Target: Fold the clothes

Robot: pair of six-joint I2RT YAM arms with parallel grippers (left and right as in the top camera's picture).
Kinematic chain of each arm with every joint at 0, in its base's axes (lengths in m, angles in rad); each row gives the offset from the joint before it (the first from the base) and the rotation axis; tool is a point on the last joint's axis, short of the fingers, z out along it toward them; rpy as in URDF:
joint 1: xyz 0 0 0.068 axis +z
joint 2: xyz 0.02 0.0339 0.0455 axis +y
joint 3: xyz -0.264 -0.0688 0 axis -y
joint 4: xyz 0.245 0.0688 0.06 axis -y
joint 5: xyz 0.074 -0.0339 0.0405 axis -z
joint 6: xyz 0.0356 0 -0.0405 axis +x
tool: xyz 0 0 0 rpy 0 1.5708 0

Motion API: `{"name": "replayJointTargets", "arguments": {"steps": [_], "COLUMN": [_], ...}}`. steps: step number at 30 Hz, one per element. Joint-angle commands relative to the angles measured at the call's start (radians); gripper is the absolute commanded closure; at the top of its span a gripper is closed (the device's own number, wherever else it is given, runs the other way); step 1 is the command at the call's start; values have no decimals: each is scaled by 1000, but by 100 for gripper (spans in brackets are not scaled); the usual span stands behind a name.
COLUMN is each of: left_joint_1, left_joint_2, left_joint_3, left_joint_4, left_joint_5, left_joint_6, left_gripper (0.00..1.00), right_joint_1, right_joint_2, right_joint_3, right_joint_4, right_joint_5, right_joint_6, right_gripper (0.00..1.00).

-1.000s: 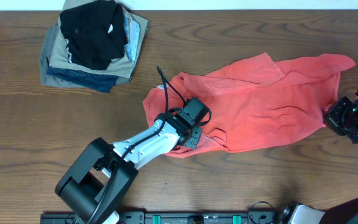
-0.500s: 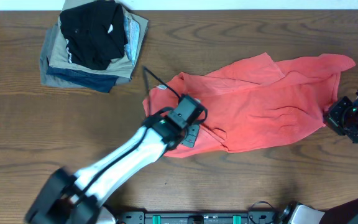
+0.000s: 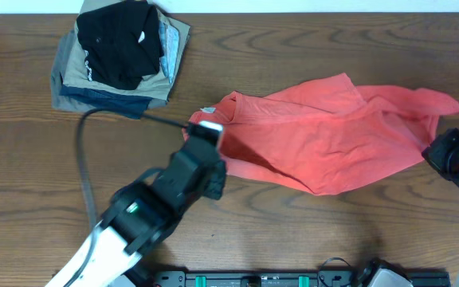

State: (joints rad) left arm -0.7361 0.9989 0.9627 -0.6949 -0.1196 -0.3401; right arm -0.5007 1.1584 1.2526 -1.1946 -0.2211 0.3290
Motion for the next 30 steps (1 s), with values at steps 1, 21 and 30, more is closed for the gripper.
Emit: {"name": "replayJointTargets", "arguments": {"steps": [1,21,30], "left_joint_1": [0,0,0], "left_joint_2": [-108,-255,-100], "left_joint_3": [45,414,301], "left_joint_4": [-40,-393,-475], "left_joint_5": [-80,-179,24], "left_joint_6": [-14,-23,-130], "left_gripper": [94,94,5], "right_joint_1": [2,2,2], "right_joint_2": [-52,-62,6], "right_joint_3": [16,324,323], "right_joint_4": [-3,-195,-213], "right_joint_5": [-8,-7,-20], "right_joint_6": [4,-103,-103], "right_gripper": [99,99,99]}}
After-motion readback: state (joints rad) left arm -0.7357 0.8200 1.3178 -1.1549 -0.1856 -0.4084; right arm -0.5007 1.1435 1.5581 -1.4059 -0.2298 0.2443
